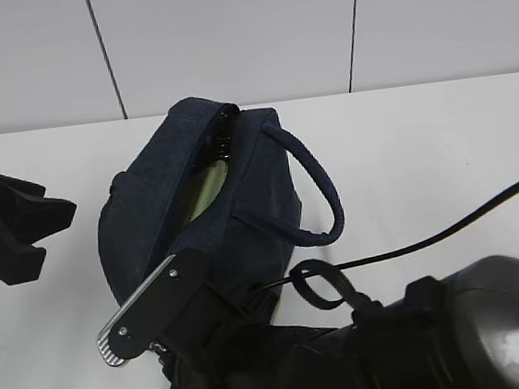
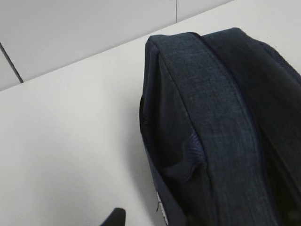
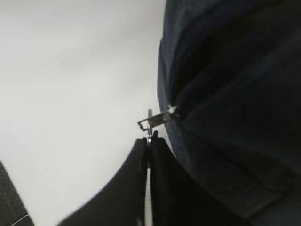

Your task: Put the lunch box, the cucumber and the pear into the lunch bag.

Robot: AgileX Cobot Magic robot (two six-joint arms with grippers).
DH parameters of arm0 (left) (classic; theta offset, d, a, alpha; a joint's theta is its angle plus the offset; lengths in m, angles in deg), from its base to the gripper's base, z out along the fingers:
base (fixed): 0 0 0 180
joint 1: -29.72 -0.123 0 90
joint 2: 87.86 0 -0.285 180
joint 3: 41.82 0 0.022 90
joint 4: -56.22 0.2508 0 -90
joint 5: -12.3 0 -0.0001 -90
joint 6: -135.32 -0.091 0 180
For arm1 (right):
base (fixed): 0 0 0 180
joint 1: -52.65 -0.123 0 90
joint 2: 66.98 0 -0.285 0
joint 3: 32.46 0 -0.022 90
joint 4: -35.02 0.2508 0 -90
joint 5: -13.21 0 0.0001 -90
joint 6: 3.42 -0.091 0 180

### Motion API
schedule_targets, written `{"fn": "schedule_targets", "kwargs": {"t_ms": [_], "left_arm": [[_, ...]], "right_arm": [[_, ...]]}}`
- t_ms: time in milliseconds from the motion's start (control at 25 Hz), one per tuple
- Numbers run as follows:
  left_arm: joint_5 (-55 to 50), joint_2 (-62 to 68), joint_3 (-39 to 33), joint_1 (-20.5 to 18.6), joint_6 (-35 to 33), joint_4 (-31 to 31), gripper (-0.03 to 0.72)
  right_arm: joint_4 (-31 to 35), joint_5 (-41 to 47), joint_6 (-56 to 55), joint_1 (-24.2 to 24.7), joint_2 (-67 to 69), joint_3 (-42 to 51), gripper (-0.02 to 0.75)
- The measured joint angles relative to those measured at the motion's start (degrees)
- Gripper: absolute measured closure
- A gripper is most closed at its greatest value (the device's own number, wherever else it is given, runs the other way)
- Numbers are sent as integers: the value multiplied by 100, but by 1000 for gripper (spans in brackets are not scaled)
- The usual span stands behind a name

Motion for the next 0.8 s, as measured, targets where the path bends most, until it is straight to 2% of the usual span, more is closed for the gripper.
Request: {"fn": "schedule_targets", "kwargs": {"t_ms": [280, 480, 800], "left_arm": [[5, 0, 0, 0, 0, 0, 446], [7, 0, 0, 0, 0, 0, 446], [21, 0, 0, 0, 0, 0, 446]], "right_arm": [[247, 472, 226, 0, -513, 0, 738], [1522, 667, 1505, 0, -575, 0, 738], [2694, 836, 2513, 0, -818, 0, 738]]}}
